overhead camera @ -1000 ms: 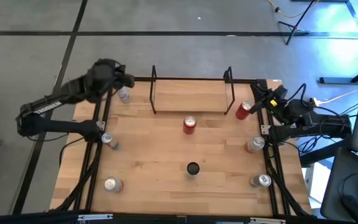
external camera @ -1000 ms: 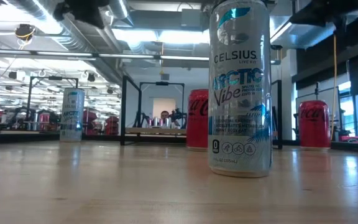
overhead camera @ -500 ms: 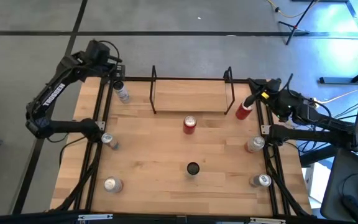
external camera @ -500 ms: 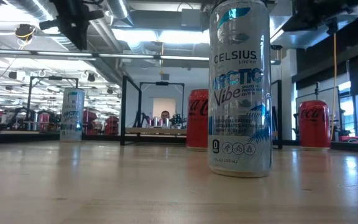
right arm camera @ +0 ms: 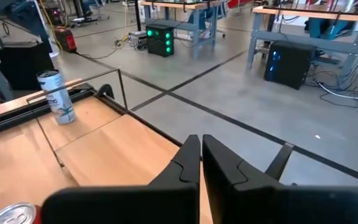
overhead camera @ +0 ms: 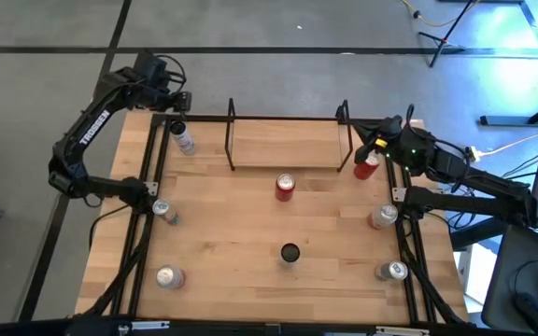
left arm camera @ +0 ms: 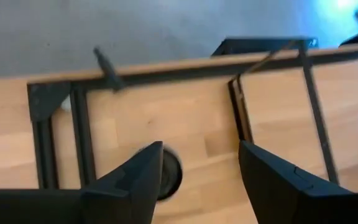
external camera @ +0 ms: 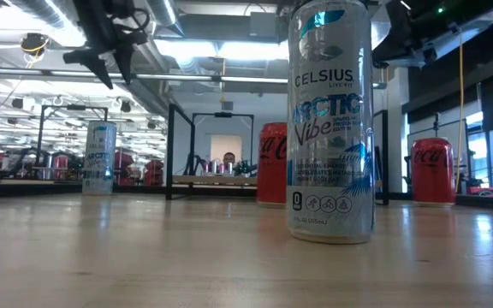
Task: Place canned beverage on shelf
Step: Put the top white soda can on the shelf
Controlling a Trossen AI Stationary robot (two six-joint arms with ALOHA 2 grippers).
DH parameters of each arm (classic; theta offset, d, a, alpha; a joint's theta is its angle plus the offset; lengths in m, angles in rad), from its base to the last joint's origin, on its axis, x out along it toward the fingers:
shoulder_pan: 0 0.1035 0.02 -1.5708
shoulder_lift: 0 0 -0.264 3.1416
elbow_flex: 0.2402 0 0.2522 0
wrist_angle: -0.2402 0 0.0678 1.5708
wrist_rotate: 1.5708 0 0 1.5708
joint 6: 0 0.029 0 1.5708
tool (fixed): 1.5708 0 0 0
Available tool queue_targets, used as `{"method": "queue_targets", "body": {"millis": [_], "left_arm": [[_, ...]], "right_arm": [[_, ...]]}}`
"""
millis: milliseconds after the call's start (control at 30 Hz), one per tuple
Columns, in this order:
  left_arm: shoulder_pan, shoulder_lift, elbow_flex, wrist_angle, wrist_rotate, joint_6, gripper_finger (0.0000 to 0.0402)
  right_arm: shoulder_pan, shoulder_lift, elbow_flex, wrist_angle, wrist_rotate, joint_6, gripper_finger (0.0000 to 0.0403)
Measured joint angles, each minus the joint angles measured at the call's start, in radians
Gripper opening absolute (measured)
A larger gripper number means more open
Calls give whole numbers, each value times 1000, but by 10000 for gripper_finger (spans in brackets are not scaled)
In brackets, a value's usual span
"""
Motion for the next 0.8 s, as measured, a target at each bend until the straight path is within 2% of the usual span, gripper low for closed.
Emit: {"method": "queue_targets", "body": {"millis": [400,567,800], "left_arm": [[-77,-3,1,219,36,53,203],[-74,-3,1,225,18,31,215],[-75,30,1,177,44,28,257]], "right_arm": [[0,70,0,8,0,-1,7],[0,89,0,8,0,-1,7],[0,90,0,16,0,-1,7]]}}
